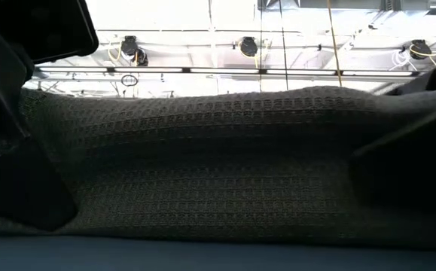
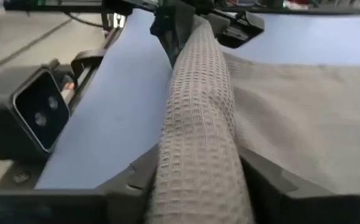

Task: Roll towel
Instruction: Roll the gray towel

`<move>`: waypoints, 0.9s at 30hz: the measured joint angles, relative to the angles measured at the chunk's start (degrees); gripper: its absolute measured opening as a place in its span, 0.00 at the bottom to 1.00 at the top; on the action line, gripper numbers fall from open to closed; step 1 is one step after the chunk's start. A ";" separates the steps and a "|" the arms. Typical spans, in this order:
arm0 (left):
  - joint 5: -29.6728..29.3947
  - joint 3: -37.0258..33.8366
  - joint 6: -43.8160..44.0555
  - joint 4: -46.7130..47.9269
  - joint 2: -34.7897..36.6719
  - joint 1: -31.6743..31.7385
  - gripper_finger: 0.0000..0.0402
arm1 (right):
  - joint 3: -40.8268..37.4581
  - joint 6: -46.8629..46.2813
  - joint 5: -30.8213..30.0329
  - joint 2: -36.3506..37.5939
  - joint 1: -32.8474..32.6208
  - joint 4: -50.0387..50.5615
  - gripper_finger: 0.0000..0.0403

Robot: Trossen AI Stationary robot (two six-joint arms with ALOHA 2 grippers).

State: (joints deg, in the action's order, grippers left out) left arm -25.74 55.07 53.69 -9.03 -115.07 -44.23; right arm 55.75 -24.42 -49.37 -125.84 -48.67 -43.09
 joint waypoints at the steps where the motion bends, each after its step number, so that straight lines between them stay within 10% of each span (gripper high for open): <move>1: 0.02 0.00 0.00 0.65 0.00 0.00 0.04 | 0.00 -1.71 -0.05 0.00 0.21 0.32 0.35; 12: -2.78 -0.06 -3.20 1.64 -0.02 -0.08 0.17 | -0.02 -15.45 6.31 0.17 2.69 3.77 0.02; 27: 1.07 -0.52 -1.42 11.52 8.88 -3.13 0.52 | 0.04 -23.40 6.53 0.44 4.17 4.00 0.01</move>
State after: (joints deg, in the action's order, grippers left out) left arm -24.67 54.54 52.27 2.49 -106.19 -47.36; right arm 55.79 -47.81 -42.84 -125.40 -44.50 -39.09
